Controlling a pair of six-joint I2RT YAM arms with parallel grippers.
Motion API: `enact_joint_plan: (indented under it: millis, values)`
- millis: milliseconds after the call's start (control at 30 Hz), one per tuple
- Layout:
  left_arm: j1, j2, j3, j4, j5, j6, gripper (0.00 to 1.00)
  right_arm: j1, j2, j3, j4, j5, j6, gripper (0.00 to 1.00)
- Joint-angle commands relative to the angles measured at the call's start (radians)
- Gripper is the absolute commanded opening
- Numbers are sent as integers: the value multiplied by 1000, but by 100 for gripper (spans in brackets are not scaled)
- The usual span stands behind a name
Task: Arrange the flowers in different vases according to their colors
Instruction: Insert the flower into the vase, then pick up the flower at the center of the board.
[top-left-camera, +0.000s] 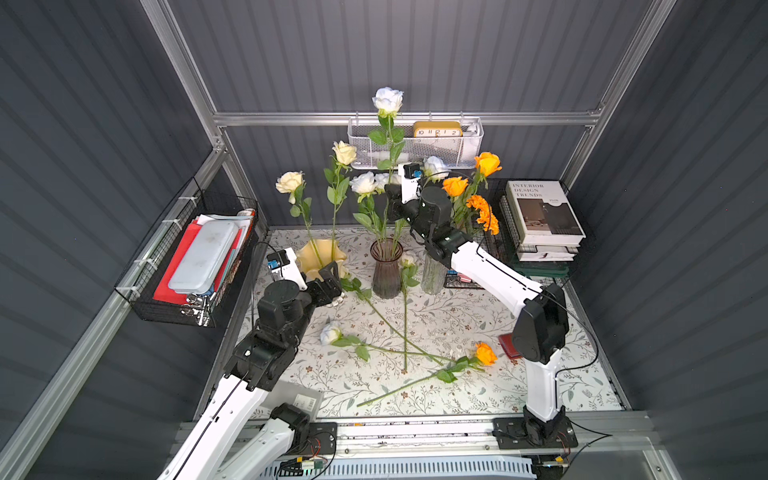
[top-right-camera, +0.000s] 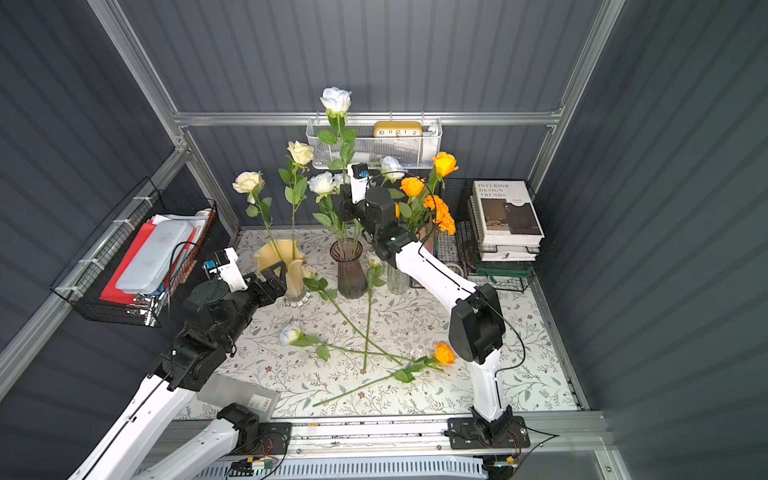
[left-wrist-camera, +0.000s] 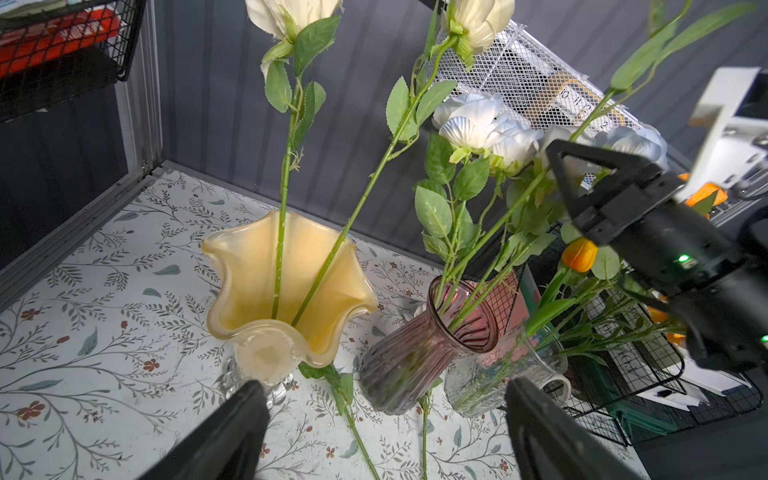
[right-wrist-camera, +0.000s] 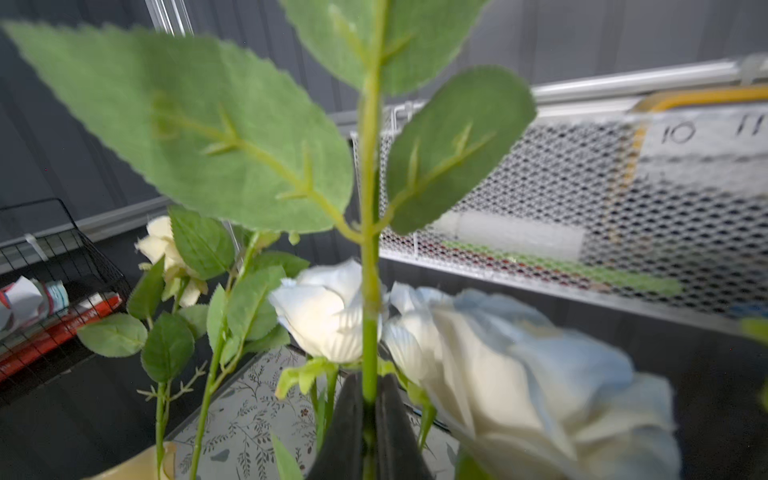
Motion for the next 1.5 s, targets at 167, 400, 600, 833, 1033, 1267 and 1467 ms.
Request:
enact_joint_plan:
  millis: [167, 400, 600, 833, 1033, 1267, 1467]
  values:
    - [5, -23, -44, 27, -14, -3, 94, 4, -97, -196, 115, -53, 17, 20]
    - [4, -13, -43, 30, 3, -4, 94, 36, -289, -370, 58, -59, -39, 70]
    - [4, -14, -36, 7, 17, -13, 95, 60, -525, -460, -294, -132, -54, 70]
    - [4, -3, -21, -56, -13, -56, 95, 227, -599, -646, -696, -199, -115, 70]
    - [5, 16, 16, -106, -29, -65, 95, 294, -571, -808, -688, -204, -141, 70]
    - [5, 24, 60, -178, -101, -106, 95, 342, -342, -653, -777, -147, -247, 70]
    - [5, 31, 60, -217, -119, -133, 95, 356, -211, -545, -793, -187, -297, 70]
